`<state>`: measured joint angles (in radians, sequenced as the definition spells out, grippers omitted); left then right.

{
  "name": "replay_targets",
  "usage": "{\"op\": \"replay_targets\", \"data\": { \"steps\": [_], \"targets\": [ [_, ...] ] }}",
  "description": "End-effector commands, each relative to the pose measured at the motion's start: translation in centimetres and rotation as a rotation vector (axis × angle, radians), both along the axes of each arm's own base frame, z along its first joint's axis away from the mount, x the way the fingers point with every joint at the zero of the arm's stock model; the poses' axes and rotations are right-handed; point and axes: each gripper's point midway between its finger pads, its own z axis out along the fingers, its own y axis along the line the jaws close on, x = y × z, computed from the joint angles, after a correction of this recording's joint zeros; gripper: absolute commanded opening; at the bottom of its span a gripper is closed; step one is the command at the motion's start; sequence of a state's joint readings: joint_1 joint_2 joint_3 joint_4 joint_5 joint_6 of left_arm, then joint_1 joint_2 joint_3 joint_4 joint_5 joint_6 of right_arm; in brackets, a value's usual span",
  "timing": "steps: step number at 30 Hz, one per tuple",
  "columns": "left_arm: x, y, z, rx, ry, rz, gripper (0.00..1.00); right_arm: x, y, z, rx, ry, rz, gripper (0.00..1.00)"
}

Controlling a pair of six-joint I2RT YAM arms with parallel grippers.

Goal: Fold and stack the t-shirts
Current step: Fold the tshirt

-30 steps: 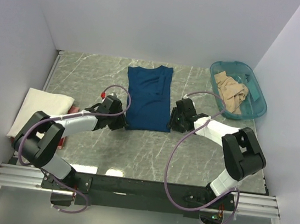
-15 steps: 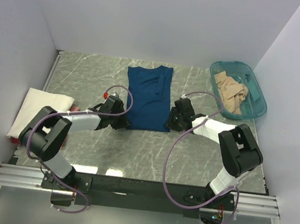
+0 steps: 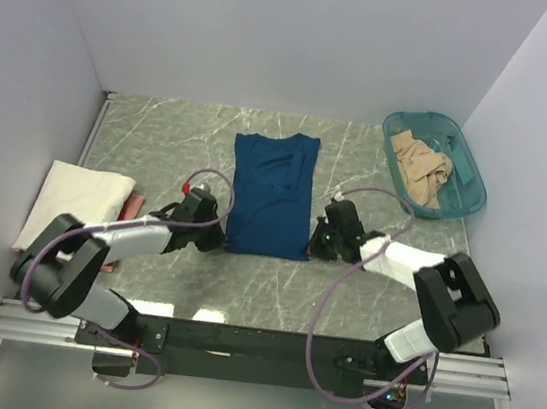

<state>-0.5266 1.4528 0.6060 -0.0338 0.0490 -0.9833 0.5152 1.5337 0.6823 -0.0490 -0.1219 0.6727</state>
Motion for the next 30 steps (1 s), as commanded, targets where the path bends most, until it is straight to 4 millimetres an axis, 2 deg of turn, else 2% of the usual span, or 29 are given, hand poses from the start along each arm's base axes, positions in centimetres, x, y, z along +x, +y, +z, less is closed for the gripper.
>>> {"op": "replay_targets", "data": {
  "steps": [1,2,4,5,7,8,10,11,13,14,15,16,17,18,19,20,21,23,24,26,27,29,30],
  "targets": [
    [-3.5,0.9,-0.2,0.004,0.06,-0.006,0.01,-3.1,-0.2,0.8,0.027,0.005,0.031,0.0],
    [-4.1,0.5,0.5,-0.018,0.047,-0.01,0.01,-4.4,-0.5,0.7,0.034,0.013,0.032,0.0],
    [-6.0,0.6,0.0,-0.017,0.073,-0.02,0.01,-5.9,-0.6,0.7,0.05,0.02,0.041,0.0],
    [-6.9,0.0,0.6,-0.039,0.067,-0.031,0.01,-7.5,-0.6,0.6,0.063,0.031,0.049,0.0],
    [-8.9,0.2,-0.1,-0.022,0.094,-0.042,0.01,-9.7,-1.0,-0.2,0.066,0.06,0.056,0.0],
    [-9.3,0.0,0.6,-0.049,0.088,-0.03,0.01,-10.4,-0.5,0.5,0.095,0.051,0.06,0.0],
    [-10.8,0.3,0.0,-0.04,0.109,-0.031,0.01,-12.1,-1.0,-0.2,0.091,0.075,0.062,0.0],
    [-11.1,0.3,0.4,-0.061,0.105,-0.022,0.01,-12.6,-0.6,0.4,0.12,0.065,0.064,0.0],
    [-12.1,0.3,0.3,-0.068,0.113,-0.029,0.01,-13.5,-1.1,0.1,0.114,0.083,0.053,0.02],
    [-12.4,0.5,0.2,-0.067,0.118,-0.03,0.04,-13.7,-1.0,0.6,0.125,0.069,0.06,0.06],
    [-12.6,0.6,0.1,-0.064,0.122,-0.032,0.14,-13.8,-1.1,0.7,0.122,0.062,0.06,0.13],
    [-12.8,0.5,0.5,-0.068,0.109,-0.044,0.2,-13.8,-1.5,0.9,0.106,0.059,0.052,0.3],
    [-13.1,0.9,0.5,-0.054,0.115,-0.049,0.25,-13.5,-1.4,1.7,0.121,0.028,0.053,0.37],
    [-12.9,0.7,1.3,-0.062,0.101,-0.056,0.36,-13.1,-1.3,2.7,0.128,0.005,0.053,0.42],
    [-12.3,0.9,2.3,-0.062,0.055,-0.044,0.39,-12.5,-1.2,4.0,0.137,-0.044,0.052,0.48],
    [-12.4,1.3,2.7,-0.05,0.053,-0.041,0.42,-12.0,-1.0,5.0,0.146,-0.073,0.053,0.49],
    [-11.8,0.9,4.2,-0.07,0.02,-0.041,0.45,-10.9,-0.4,7.2,0.168,-0.128,0.054,0.5],
    [-11.0,1.0,6.0,-0.071,-0.03,-0.03,0.46,-9.3,0.0,9.4,0.153,-0.206,0.063,0.51],
    [-10.6,0.7,7.3,-0.077,-0.055,-0.031,0.45,-8.1,0.9,12.2,0.179,-0.262,0.074,0.51],
    [-9.9,0.7,8.2,-0.067,-0.084,-0.031,0.4,-5.4,1.4,13.5,0.108,-0.349,0.082,0.51],
    [-9.3,0.0,8.9,-0.079,-0.11,-0.049,0.38,-3.1,2.1,15.0,0.072,-0.395,0.088,0.5],
    [-8.8,-1.0,9.4,-0.101,-0.116,-0.066,0.33,-0.6,3.0,16.5,0.05,-0.44,0.099,0.5],
    [-8.2,-1.7,9.9,-0.128,-0.134,-0.075,0.27,1.5,3.9,19.2,0.083,-0.503,0.093,0.49]
  ]
}}
